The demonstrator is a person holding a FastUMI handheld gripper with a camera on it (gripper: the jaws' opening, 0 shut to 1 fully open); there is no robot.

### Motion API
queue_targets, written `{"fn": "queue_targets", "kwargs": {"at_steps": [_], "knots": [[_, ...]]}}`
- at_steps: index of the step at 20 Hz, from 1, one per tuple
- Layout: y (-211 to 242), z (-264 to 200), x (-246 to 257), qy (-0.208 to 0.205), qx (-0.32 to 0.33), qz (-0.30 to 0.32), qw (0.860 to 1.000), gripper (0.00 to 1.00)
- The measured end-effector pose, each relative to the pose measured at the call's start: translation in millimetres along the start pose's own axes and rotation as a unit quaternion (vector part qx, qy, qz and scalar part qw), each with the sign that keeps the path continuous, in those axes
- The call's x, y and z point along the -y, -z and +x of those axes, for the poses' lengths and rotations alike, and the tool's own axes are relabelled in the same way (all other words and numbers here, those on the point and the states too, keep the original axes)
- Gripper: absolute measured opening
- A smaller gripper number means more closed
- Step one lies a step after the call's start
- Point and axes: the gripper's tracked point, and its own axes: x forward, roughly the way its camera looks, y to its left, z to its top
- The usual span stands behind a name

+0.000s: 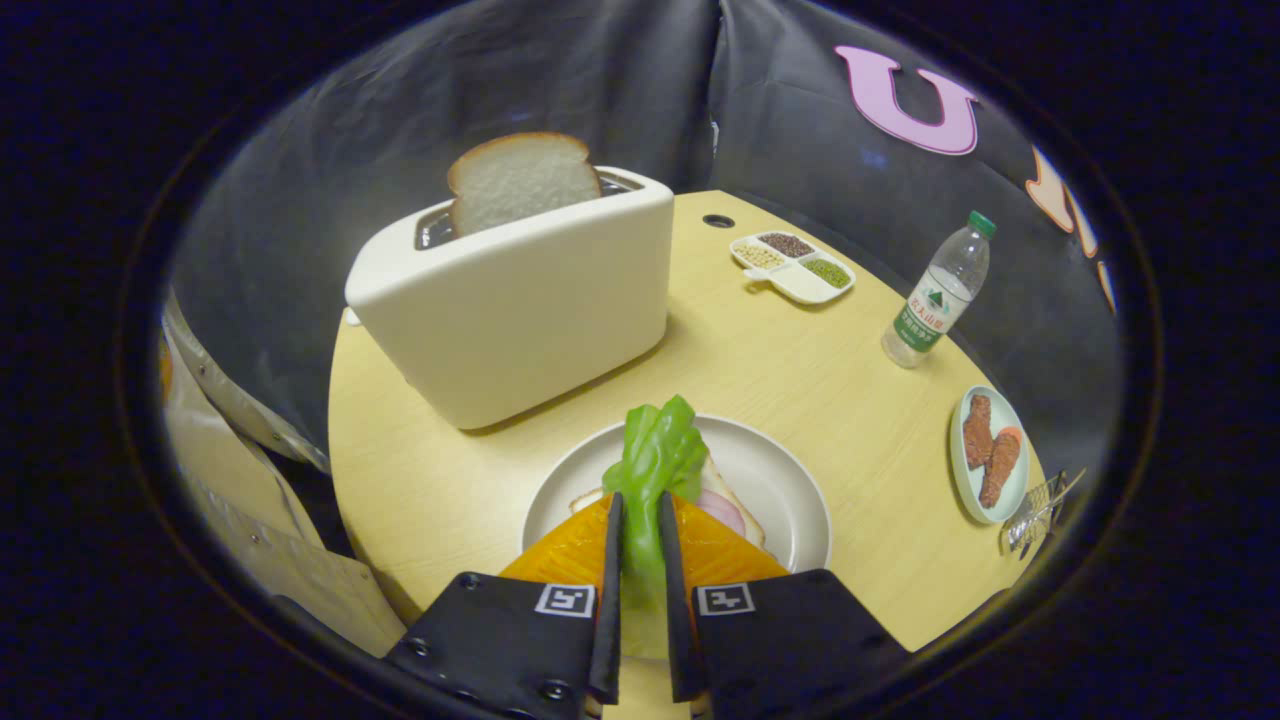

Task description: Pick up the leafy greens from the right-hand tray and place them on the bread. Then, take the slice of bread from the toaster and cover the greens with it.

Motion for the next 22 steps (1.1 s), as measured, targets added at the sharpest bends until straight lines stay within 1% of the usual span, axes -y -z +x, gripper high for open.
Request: {"fn": "queue_targets", "kwargs": {"at_steps": [5, 9, 13, 19, 22], "knots": [[-1, 1, 19, 0.029, 0.005, -0.002, 1.000, 0.52], [-5, -6, 16, 0.030, 0.013, -0.001, 0.999, 0.76], [-26, -23, 13, 0.036, 0.037, 0.009, 0.999, 1.00], [-80, -53, 4, 0.052, 0.071, -0.002, 0.996, 1.00], [-104, -62, -6, 0.053, 0.076, -0.007, 0.996, 1.00]]}}
